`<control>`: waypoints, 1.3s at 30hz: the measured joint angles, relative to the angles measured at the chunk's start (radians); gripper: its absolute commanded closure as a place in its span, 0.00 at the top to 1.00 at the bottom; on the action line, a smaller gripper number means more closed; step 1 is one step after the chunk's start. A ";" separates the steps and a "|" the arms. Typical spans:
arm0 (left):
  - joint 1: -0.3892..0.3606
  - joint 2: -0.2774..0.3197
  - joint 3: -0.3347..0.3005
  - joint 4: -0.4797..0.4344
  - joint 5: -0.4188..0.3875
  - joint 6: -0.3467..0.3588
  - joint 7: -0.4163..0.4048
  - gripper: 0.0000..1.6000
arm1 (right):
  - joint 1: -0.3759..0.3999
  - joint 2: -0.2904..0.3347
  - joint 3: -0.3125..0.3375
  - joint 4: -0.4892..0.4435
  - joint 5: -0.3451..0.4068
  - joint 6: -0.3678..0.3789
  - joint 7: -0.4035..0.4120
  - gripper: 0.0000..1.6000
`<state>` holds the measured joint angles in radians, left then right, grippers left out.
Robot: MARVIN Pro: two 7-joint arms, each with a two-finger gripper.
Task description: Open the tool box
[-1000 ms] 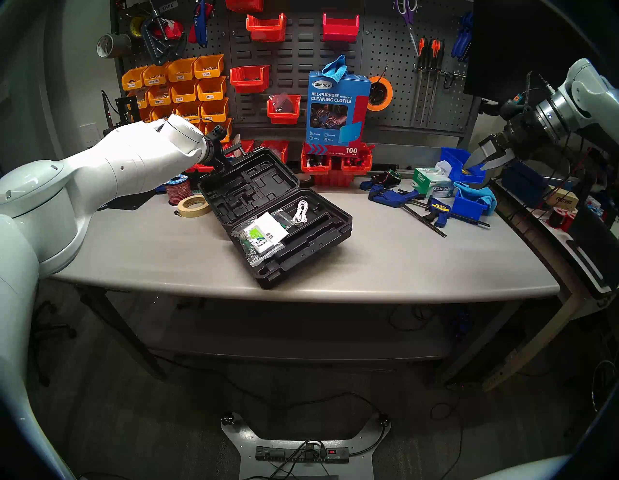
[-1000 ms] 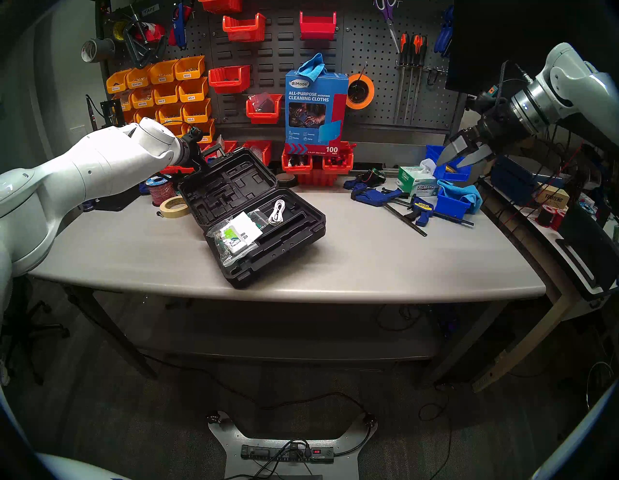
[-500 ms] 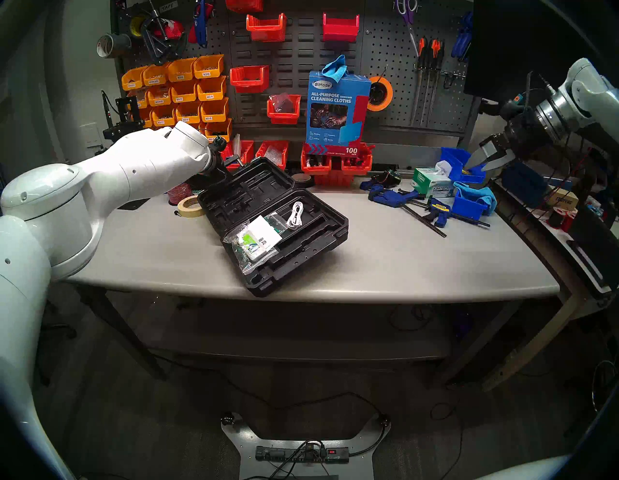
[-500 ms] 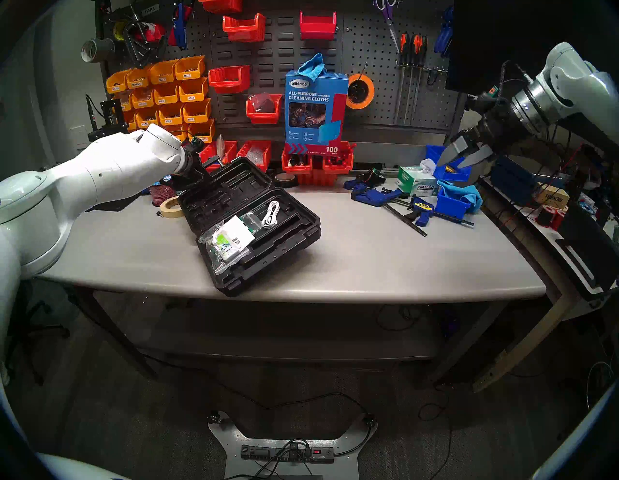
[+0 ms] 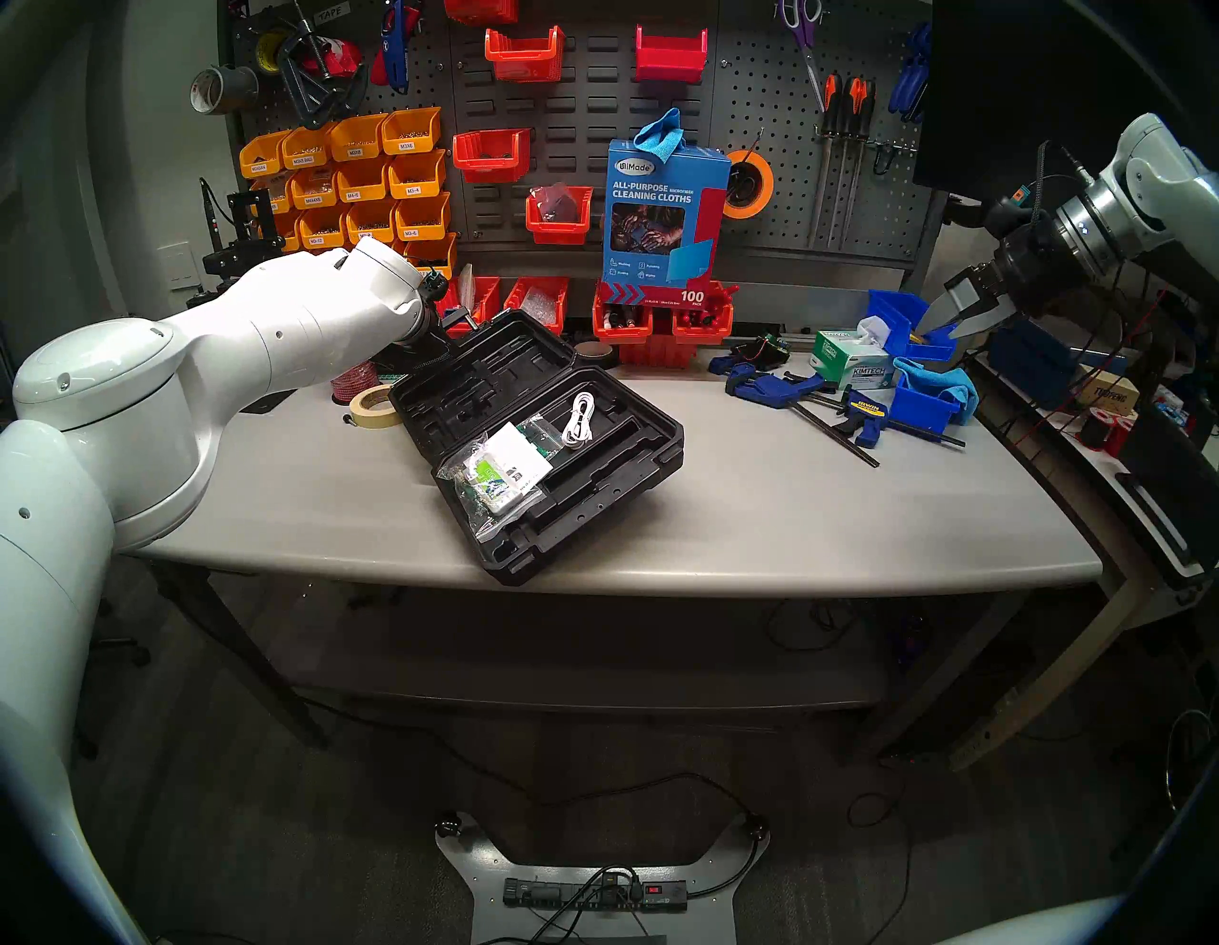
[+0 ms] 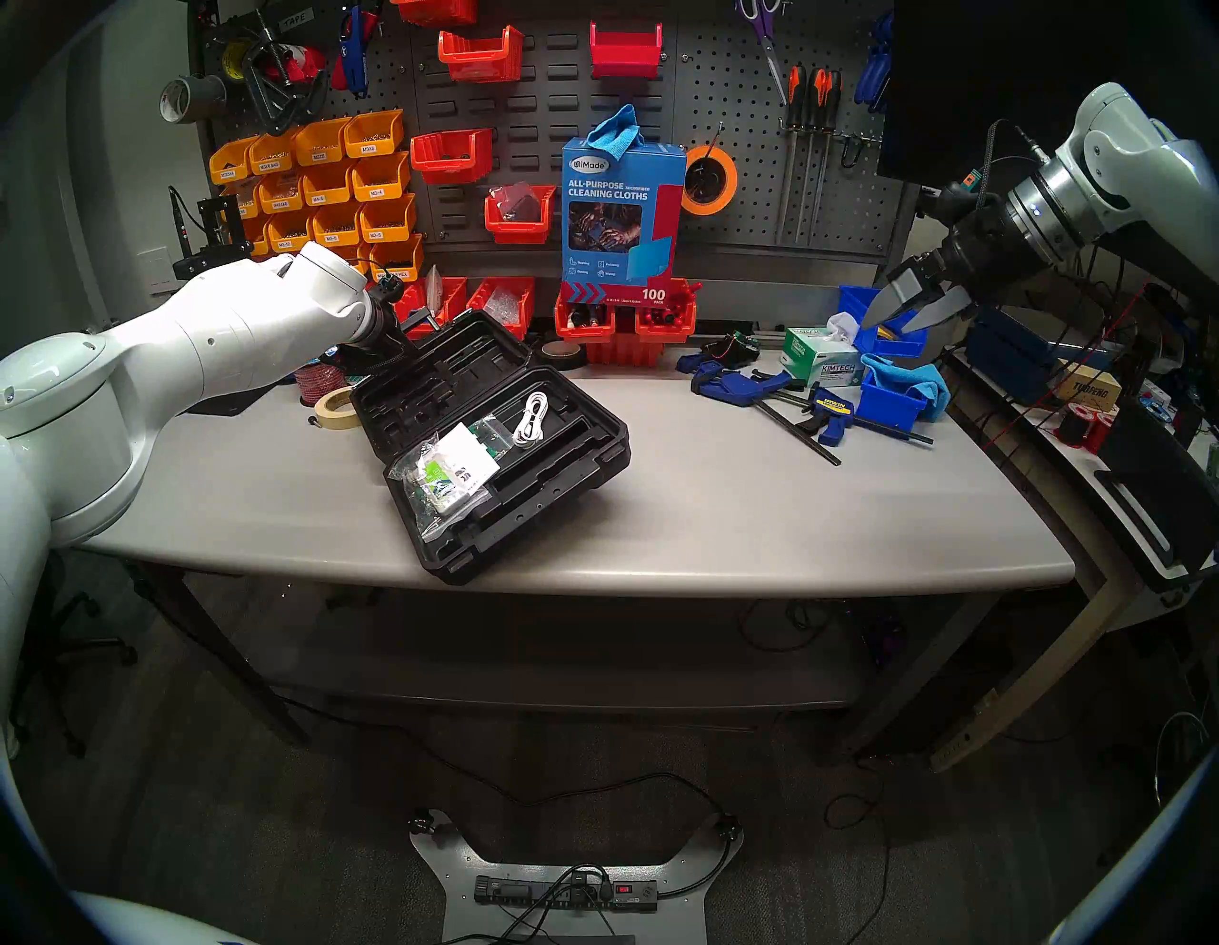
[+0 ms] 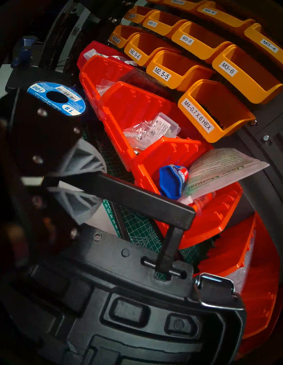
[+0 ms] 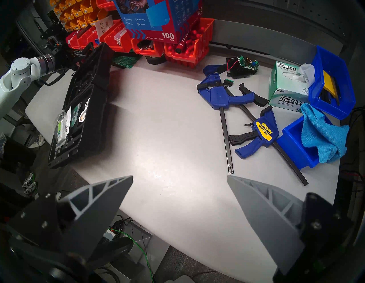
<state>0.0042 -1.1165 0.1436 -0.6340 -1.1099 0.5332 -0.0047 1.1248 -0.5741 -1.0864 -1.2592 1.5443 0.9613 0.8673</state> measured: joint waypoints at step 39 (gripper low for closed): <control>0.012 0.030 0.033 -0.106 0.031 -0.023 -0.062 1.00 | 0.021 -0.018 -0.039 -0.004 0.023 0.000 0.000 1.00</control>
<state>0.0165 -1.0866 0.1771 -0.7404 -1.0788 0.5101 -0.0664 1.1462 -0.5919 -1.1258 -1.2636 1.5669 0.9612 0.8672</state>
